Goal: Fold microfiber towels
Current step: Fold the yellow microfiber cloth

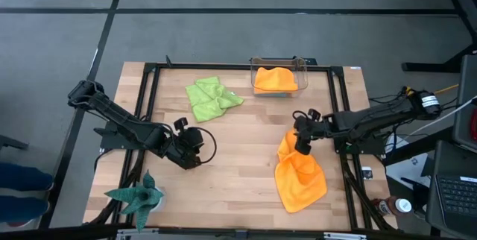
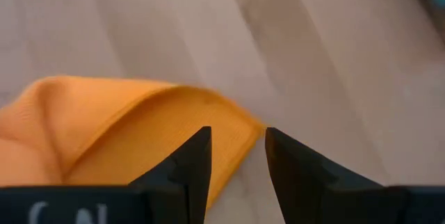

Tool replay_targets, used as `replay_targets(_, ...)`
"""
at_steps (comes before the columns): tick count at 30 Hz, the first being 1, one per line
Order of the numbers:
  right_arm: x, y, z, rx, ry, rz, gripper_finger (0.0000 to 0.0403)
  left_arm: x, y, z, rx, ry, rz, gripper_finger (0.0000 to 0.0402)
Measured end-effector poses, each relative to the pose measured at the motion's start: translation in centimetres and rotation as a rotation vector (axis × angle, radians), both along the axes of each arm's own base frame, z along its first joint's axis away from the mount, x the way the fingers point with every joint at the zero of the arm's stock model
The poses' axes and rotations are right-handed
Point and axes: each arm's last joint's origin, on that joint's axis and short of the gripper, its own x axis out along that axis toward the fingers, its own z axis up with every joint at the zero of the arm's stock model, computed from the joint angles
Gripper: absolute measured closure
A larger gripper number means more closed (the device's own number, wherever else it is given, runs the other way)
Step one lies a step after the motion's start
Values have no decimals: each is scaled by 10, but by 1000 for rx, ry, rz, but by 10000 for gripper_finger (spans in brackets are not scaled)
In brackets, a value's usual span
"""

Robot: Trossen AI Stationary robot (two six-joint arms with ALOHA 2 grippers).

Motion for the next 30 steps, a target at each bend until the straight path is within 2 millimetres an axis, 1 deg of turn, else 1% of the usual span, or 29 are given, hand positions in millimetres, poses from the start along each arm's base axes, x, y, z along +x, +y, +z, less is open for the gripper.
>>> replay_targets(4, 3, -11, -2, -36, 19, -10, 264, 1, -1, 1, -6, -12, 0, 269)
replay_targets(7, 4, -19, -5, -14, 46, -20, 264, 1, -1, 1, -7, -14, 0, 269)
replay_targets(10, 5, -23, -8, 31, 71, 20, 264, 1, -1, 1, -7, -14, 0, 269)
replay_targets(15, 7, -26, -9, 76, 66, 109, 264, 1, -1, 1, -7, -13, 0, 269)
replay_targets(20, 12, -29, -9, 48, 52, 144, 264, 1, -1, 1, -7, -12, 0, 269)
replay_targets(23, 13, -31, -14, 39, 81, 163, 264, 1, 0, 0, -6, -12, 0, 269)
replay_targets(27, 16, -33, -22, 70, 110, 175, 264, 1, -1, 0, -7, -12, 0, 269)
replay_targets(30, 19, -32, -27, 107, 128, 218, 264, 1, -1, 0, -6, -12, 0, 269)
